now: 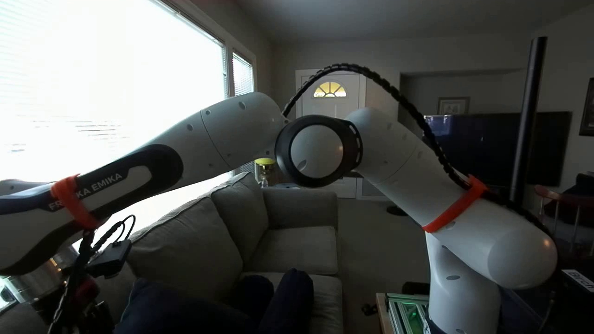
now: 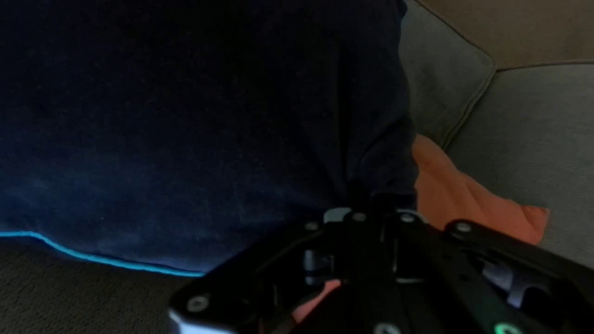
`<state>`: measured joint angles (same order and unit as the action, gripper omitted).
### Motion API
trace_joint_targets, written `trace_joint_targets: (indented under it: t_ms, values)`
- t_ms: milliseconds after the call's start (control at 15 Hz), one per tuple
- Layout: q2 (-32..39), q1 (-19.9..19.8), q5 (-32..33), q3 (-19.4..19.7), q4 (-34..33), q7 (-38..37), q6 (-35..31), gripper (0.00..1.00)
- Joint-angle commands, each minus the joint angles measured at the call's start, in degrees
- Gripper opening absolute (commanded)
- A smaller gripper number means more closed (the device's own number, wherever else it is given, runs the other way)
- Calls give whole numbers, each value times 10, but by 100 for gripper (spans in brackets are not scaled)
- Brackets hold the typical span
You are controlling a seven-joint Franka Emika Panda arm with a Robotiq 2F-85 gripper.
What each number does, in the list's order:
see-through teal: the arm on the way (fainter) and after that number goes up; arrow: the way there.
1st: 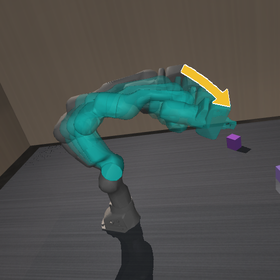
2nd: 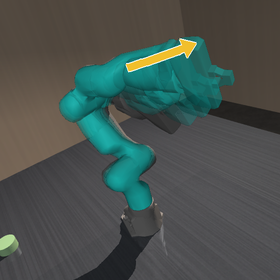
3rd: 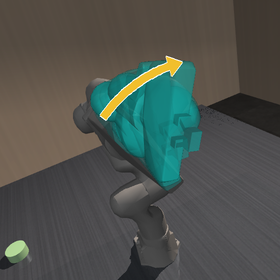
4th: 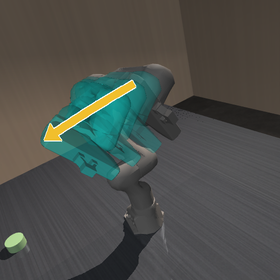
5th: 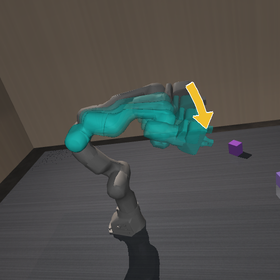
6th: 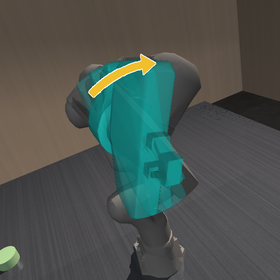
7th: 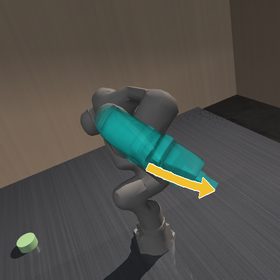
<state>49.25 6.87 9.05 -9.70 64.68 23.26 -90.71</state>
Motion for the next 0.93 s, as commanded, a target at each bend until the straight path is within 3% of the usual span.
trace_joint_targets:
  t_ms: [0, 800, 867]
  values:
    - [-4, 5, -22, -14, -22, 47, 71, 1]
    - [25, 10, -11, -22, -21, 141, 126, 1]
    - [27, 11, -8, -19, -19, 141, 116, 21]
